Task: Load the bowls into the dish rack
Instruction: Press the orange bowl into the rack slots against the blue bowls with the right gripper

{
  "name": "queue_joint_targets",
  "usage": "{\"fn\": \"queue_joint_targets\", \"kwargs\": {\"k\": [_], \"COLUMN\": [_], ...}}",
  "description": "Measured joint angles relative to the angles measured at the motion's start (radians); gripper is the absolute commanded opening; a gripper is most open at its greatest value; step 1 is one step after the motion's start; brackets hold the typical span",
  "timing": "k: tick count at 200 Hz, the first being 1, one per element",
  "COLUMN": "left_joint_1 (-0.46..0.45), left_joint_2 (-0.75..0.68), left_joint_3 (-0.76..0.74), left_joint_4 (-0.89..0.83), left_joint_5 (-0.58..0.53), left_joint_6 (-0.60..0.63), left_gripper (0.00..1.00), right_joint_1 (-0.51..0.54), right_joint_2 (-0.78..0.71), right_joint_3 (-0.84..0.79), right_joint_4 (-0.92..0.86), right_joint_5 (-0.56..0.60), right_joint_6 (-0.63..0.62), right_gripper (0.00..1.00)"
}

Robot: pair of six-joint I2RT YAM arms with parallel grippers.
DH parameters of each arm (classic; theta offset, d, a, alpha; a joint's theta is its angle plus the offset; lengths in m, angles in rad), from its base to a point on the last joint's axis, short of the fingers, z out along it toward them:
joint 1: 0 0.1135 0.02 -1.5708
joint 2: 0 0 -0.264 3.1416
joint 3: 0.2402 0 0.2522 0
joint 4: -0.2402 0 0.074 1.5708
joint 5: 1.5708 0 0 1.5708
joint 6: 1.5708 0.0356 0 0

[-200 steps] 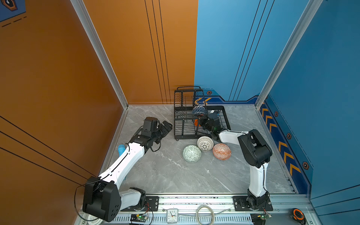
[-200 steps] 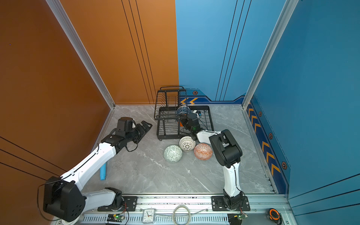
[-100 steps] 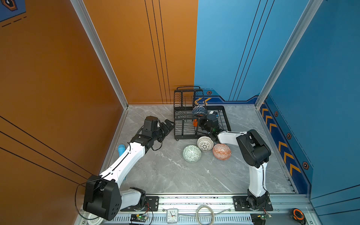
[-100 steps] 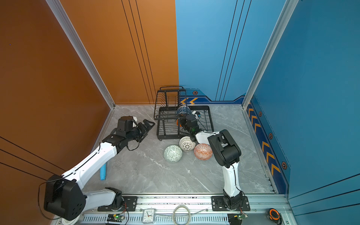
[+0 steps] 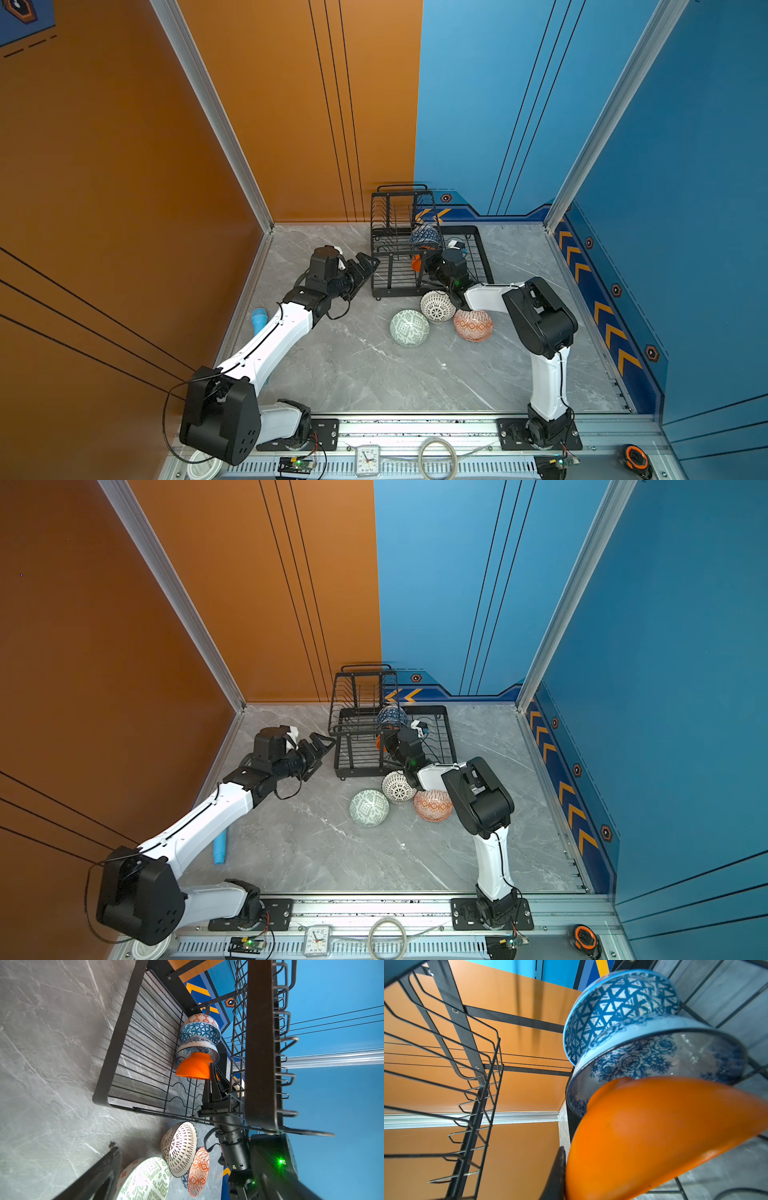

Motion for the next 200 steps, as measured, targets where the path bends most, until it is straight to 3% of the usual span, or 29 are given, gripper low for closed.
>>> {"fn": "queue_joint_targets", "kwargs": {"k": [200], "left_joint_1": [-0.005], "left_joint_2": [0.011], "left_joint_3": [-0.026], "left_joint_4": [0.023], "left_joint_5": [0.006], "left_joint_6": [-0.016], "left_gripper": [0.98], "right_joint_1": [0.001], "right_joint_2": [0.005], "right_joint_3": [-0.068], "right_joint_4": [0.127], "right_joint_5": [0.027], "right_joint_6": [0.049], "right_gripper": [0.00]}}
